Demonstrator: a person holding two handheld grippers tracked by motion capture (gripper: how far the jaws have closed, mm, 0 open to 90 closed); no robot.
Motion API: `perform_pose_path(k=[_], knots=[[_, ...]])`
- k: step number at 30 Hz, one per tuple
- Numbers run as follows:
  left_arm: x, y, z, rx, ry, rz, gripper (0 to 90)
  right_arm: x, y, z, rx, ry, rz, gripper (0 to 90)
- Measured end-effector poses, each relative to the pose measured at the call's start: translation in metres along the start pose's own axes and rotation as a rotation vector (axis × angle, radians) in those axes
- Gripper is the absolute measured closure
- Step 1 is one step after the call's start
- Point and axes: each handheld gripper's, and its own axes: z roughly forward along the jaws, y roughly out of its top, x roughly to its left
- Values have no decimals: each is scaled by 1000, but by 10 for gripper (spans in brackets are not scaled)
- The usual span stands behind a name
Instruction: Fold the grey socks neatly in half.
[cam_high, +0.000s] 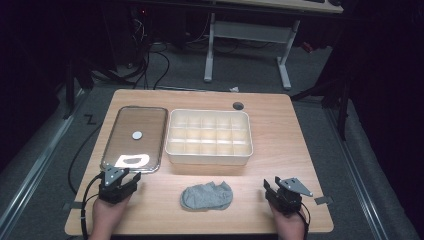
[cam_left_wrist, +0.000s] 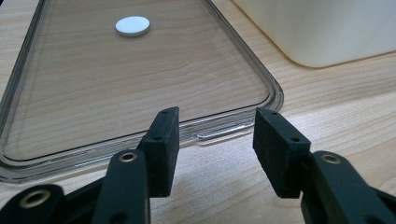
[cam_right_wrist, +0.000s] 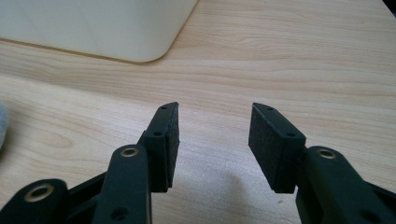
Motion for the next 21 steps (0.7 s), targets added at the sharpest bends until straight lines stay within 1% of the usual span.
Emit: perform_pose_path(k=[6,9,12,14,16,18,20,21], knots=[[0,1,1,-2,-7,1,508,2,0,0,-5,3,-7,523],[-1,1,0,-3,-9,2,507,0,-1,-1,-10,7,-3,500],[-2,1,-1,-7,-15,1,504,0,0,-1,-10,10,-1,500],[-4,2,-1,-9,-26,0,505,1,0,-2,-11,33,9,502],[-7,2,-1,-9,-47,4,509,3,1,-4,-17,58,14,517],[-13,3,-2,-13,-70,21,514,6,3,-6,-20,88,15,524],[-21,4,-3,-24,-96,39,526,11,4,-8,-29,125,5,523],[-27,4,-3,-30,-113,51,526,13,5,-9,-31,135,3,519]])
